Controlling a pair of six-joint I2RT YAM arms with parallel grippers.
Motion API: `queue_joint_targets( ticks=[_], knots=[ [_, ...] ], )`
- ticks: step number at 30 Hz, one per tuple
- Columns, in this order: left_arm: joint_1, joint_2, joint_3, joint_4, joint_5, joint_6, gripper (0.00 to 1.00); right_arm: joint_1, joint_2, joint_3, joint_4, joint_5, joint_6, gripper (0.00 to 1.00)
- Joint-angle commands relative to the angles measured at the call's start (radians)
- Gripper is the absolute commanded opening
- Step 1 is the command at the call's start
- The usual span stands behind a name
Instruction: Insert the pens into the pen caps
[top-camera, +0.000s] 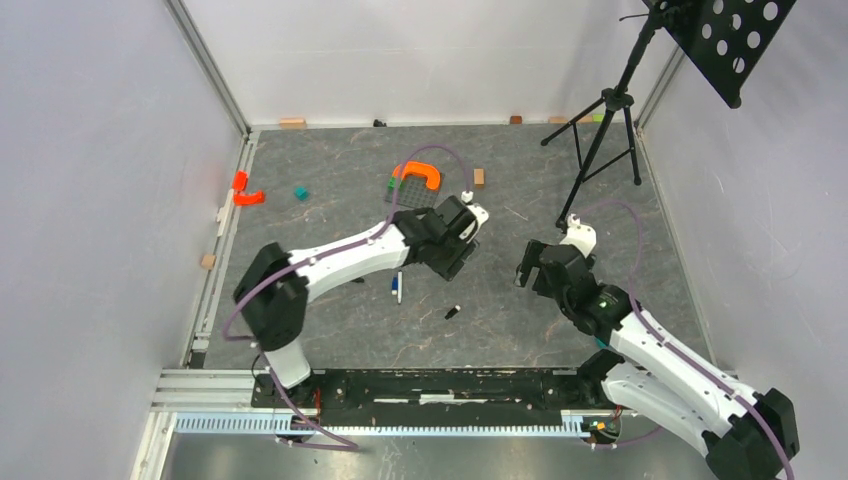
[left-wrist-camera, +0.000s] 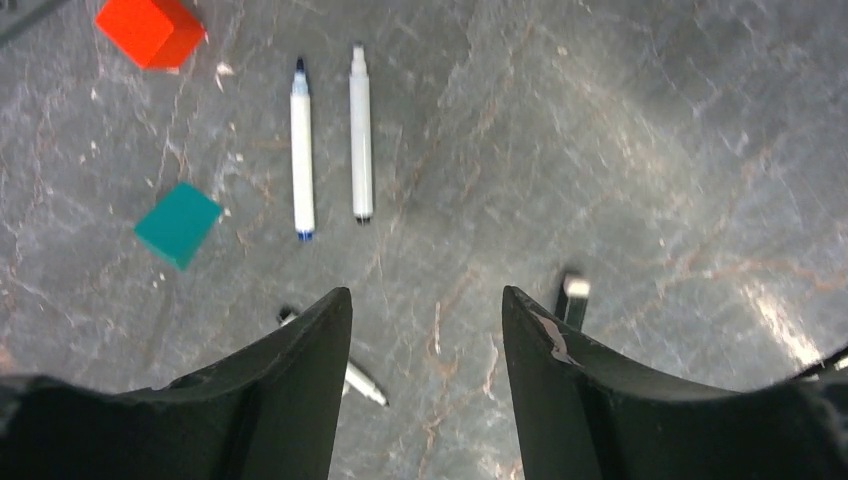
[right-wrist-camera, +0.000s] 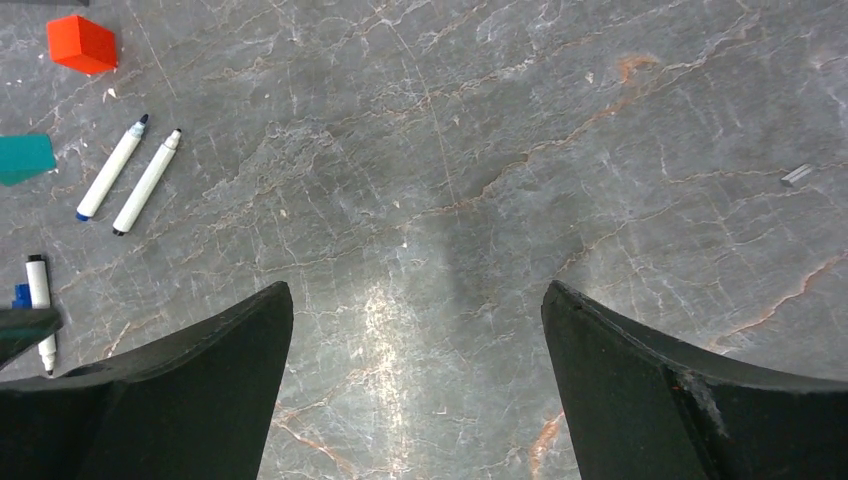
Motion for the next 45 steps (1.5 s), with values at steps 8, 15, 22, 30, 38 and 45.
queue_joint_targets(
  ticks=[8,15,22,30,38,45],
  knots=[
    [0.078,0.218,0.198,-0.096,0.049,0.077,0.57,0.006,-0.125,-0.003,-0.030,0.064,-0.050,0.98],
    [0.149,0.240,0.204,-0.092,0.174,0.083,0.49,0.006,-0.127,-0.020,0.005,0.033,-0.063,0.98],
    [0.149,0.282,0.203,-0.084,0.192,0.085,0.47,0.006,-0.101,-0.029,0.015,0.013,-0.063,0.98],
    [0.149,0.331,0.205,-0.075,0.161,0.086,0.46,0.006,-0.110,-0.048,0.036,-0.005,-0.066,0.98],
    [0.149,0.353,0.207,-0.067,0.144,0.086,0.41,0.006,-0.115,-0.051,0.039,-0.017,-0.073,0.98],
    [0.149,0.373,0.220,-0.054,0.144,0.078,0.36,0.005,-0.114,-0.063,0.050,-0.027,-0.075,0.98]
  ],
)
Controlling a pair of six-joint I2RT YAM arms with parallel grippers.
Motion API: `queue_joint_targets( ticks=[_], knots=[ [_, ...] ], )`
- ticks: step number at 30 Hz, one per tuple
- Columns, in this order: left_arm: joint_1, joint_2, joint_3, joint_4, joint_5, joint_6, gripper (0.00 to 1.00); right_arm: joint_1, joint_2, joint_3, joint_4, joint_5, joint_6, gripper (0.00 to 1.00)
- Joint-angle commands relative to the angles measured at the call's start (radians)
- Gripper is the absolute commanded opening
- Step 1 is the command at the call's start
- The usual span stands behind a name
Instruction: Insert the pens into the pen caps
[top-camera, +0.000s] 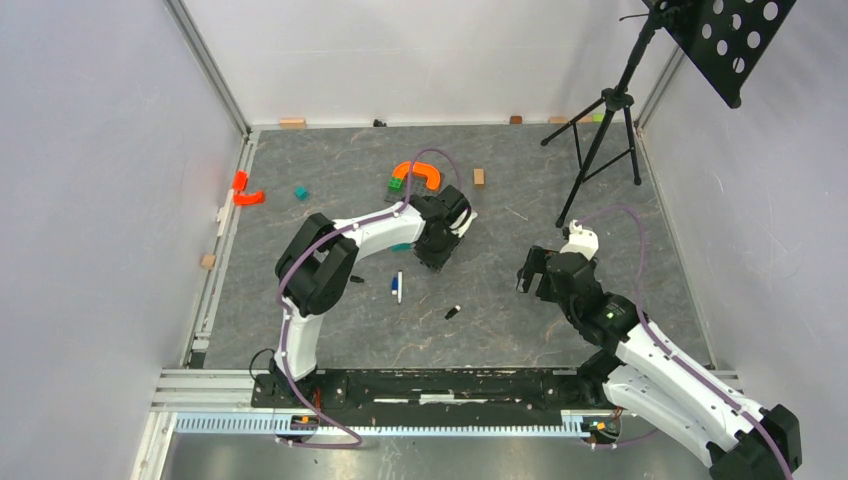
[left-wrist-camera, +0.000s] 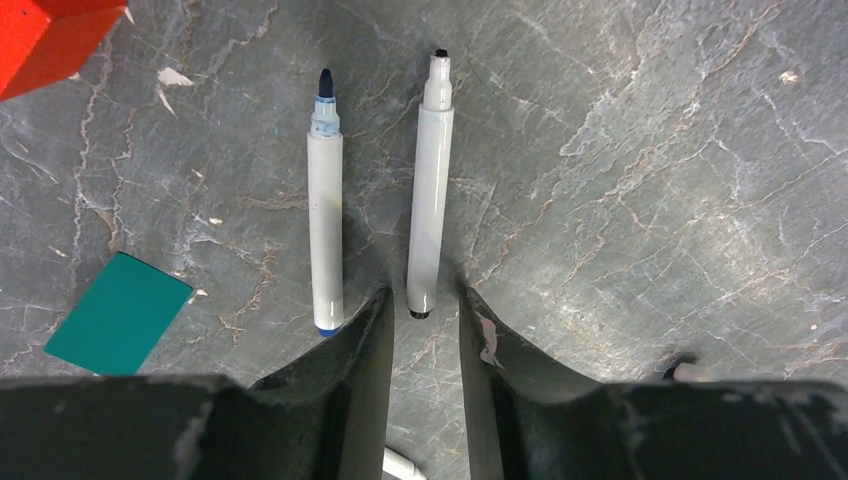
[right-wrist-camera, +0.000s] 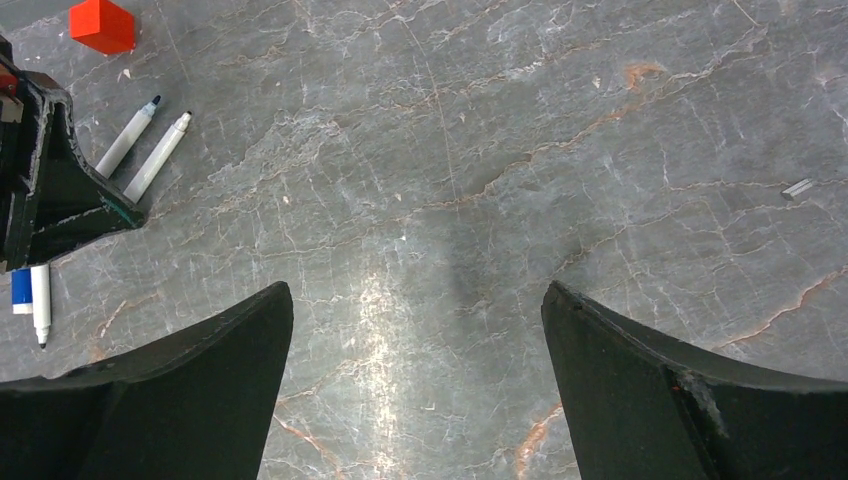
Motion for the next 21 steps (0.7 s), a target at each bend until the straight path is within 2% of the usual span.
queue_joint_targets(
  ticks=[1,6,13,18,21],
  knots=[
    [-0.001,0.028,0.046,0.026,-0.003,0.026,0.35,0.007,-0.005,-0.009,0.038,-0.009,-0.010,0.98],
    [0.000,0.041,0.048,0.032,-0.047,0.019,0.29,0.006,-0.006,-0.010,0.039,-0.007,-0.012,0.98],
    [-0.003,0.061,0.055,0.031,-0.066,0.008,0.29,0.006,0.004,-0.011,0.039,-0.012,-0.019,0.98],
    [-0.039,0.072,0.046,0.032,-0.146,0.001,0.19,0.006,-0.001,-0.007,0.018,0.004,-0.024,0.98],
    [-0.081,0.071,0.035,0.031,-0.218,0.002,0.09,0.006,-0.009,-0.003,-0.002,0.017,-0.028,0.98]
  ],
)
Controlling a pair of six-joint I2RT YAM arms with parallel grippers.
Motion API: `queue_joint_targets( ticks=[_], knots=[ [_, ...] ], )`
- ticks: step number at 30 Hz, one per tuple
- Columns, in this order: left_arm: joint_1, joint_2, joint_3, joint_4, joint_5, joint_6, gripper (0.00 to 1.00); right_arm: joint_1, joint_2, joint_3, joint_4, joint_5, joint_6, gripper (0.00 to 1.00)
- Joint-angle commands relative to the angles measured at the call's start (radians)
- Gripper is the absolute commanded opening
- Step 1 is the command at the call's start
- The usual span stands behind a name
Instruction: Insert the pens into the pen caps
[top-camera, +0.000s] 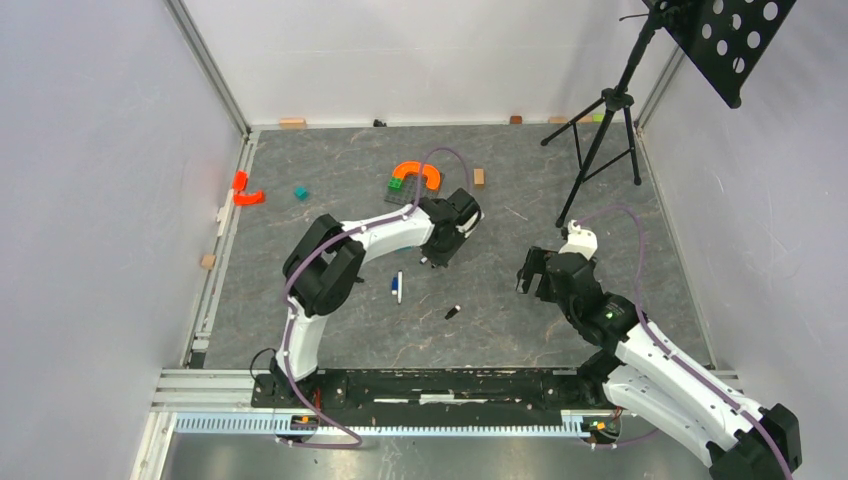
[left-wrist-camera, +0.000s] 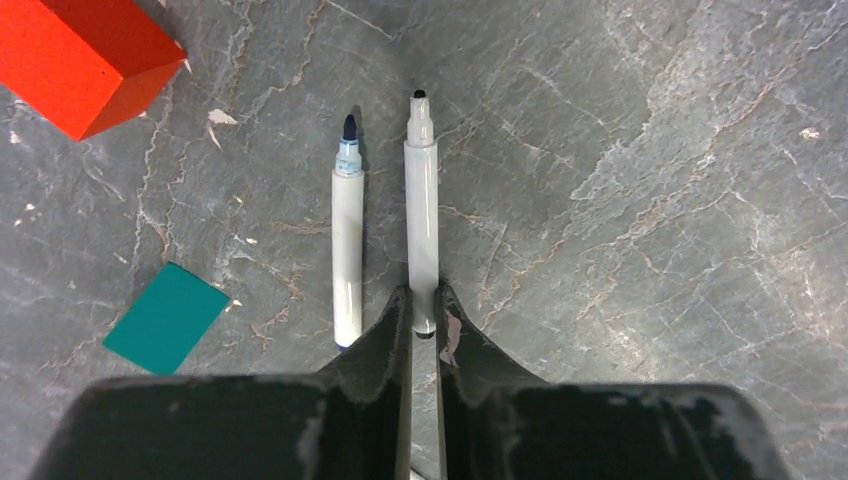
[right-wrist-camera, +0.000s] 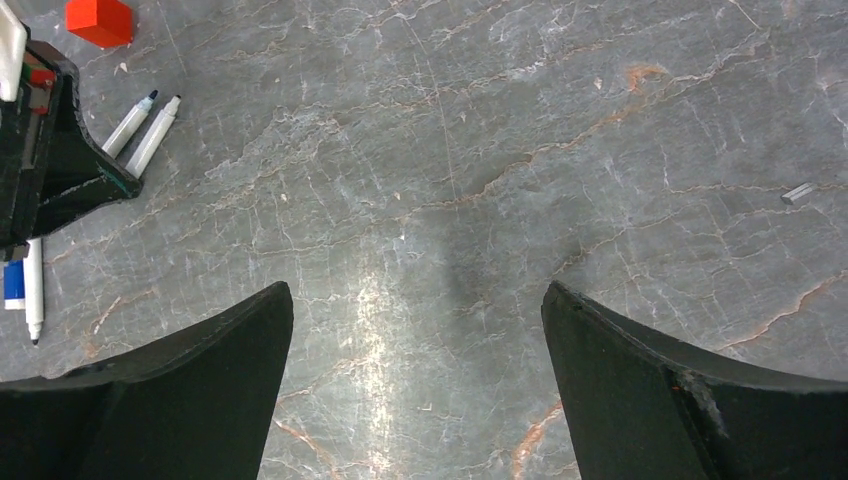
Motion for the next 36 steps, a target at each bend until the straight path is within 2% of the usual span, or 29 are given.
queue_joint_targets(
  ticks=[1,6,11,21,27,30,36],
  knots=[
    [-0.061,0.033,-0.009,0.026,-0.114,0.000,0.04,0.007,-0.017,0.003,-0.021,0.032,-0.017,0.98],
    [-0.067,-0.024,-0.013,0.042,-0.076,-0.011,0.02,0.005,-0.040,0.003,-0.025,0.042,-0.026,0.98],
    [-0.067,-0.092,-0.025,0.068,0.003,-0.018,0.02,0.007,-0.092,-0.030,0.062,-0.006,-0.030,0.98],
    [-0.067,-0.278,-0.074,0.149,0.236,-0.055,0.02,0.005,-0.300,-0.169,0.376,-0.148,-0.083,0.98],
    [-0.067,-0.403,-0.132,0.233,0.391,-0.087,0.02,0.006,-0.403,-0.261,0.590,-0.213,-0.003,0.94],
    [-0.067,-0.455,-0.163,0.284,0.461,-0.114,0.02,0.006,-0.401,-0.305,0.759,-0.288,0.019,0.90],
    [-0.065,-0.514,-0.201,0.332,0.506,-0.158,0.02,0.006,-0.282,-0.296,0.923,-0.392,0.039,0.80]
  ],
)
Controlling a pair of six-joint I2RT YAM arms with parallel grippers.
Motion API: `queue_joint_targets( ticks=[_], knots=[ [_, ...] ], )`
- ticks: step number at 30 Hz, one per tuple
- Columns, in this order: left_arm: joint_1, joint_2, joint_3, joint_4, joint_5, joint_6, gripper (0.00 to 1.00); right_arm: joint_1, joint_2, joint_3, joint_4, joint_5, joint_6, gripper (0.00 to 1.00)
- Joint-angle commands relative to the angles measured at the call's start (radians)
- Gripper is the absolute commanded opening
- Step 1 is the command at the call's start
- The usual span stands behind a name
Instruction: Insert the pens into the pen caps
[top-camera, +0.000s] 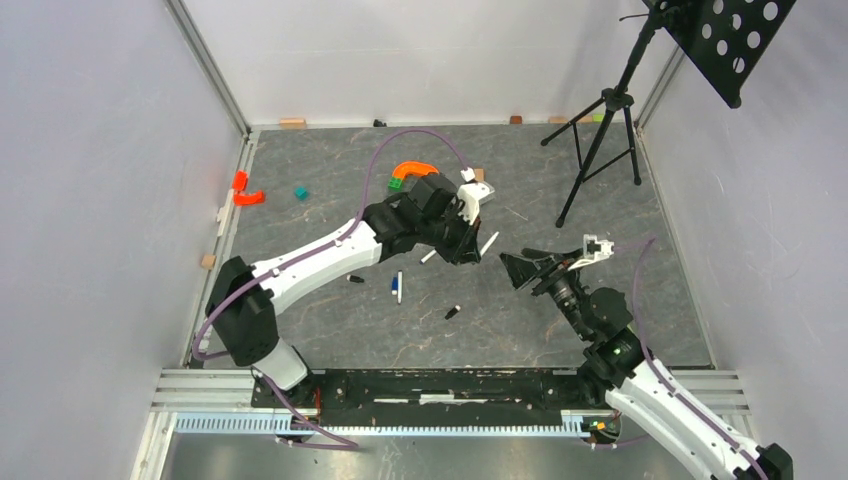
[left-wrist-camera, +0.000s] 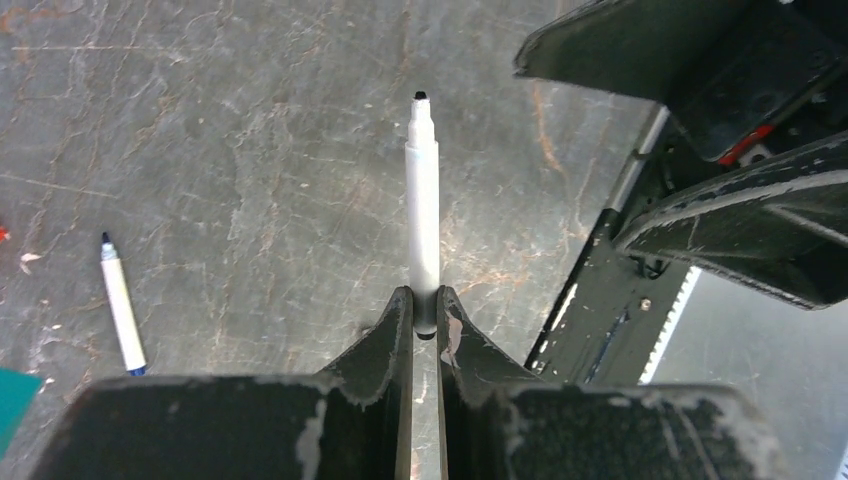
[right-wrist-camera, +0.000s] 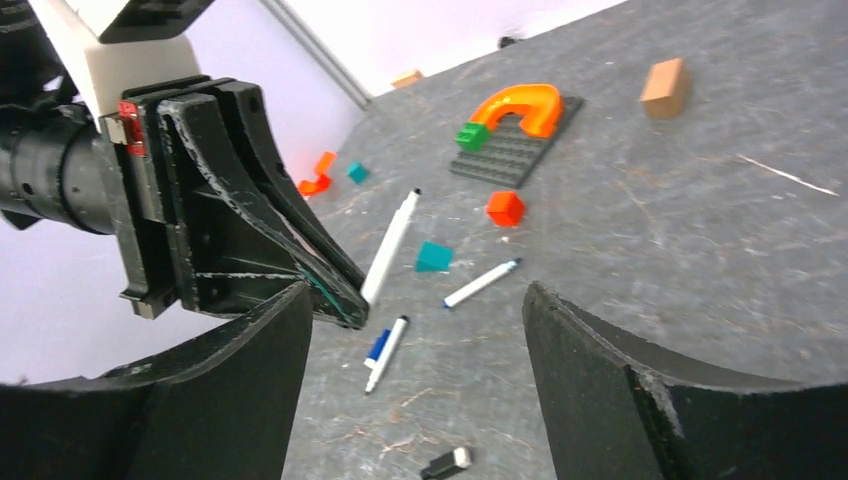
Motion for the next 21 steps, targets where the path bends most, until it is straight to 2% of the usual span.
queue_joint_targets(
  ticks=[1,5,12,21],
  knots=[
    [0.003,-0.054,-0.026,0.080,0.082,-0.064,0.02,0.007,0.085,0.007,0.238,-0.121,0.035,0.78],
    [0.002,-0.076,-0.041,0.099,0.091,-0.079,0.02,0.007,0.145,-0.009,0.348,-0.162,0.077,0.69],
    [0.001,-0.098,-0.061,0.133,0.110,-0.106,0.02,0.013,0.186,-0.034,0.422,-0.140,0.108,0.56],
    [0.012,-0.118,-0.098,0.215,0.180,-0.177,0.02,0.053,0.266,-0.050,0.516,-0.077,0.121,0.53]
  ],
)
